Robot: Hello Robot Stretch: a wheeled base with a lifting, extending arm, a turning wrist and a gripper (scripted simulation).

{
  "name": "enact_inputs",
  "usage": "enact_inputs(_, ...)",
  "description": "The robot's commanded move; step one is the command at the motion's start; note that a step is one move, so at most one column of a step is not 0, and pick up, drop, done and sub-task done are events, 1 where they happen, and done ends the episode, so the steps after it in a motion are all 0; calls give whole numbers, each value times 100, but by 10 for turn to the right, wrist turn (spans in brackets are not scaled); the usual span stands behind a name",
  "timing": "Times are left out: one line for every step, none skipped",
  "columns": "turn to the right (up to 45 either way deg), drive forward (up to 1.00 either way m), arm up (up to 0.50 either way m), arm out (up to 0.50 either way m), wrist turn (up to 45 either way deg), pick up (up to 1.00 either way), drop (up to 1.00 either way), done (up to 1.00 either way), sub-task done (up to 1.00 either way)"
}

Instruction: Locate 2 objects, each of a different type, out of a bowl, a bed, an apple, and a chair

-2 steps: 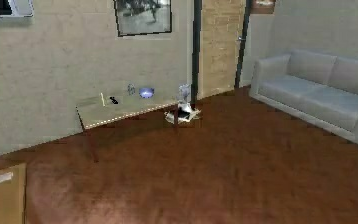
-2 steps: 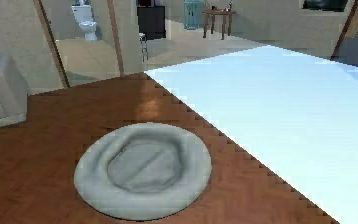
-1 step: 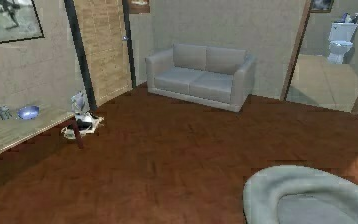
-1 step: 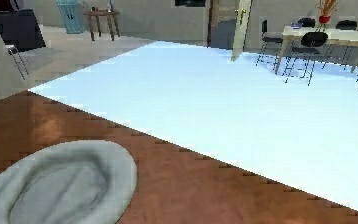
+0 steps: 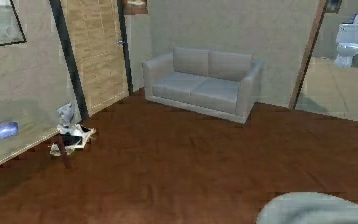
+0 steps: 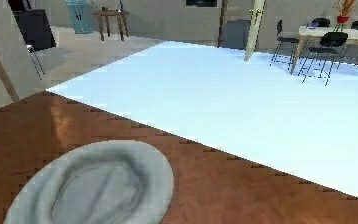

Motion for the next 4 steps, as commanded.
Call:
enact_inputs(-150,0,0,0,0,0,0,0,0)
enact_inputs(0,100,0,0,0,0,0,0,0)
enact_inputs(0,100,0,0,0,0,0,0,0)
enact_inputs(-360,0,0,0,0,0,0,0,0)
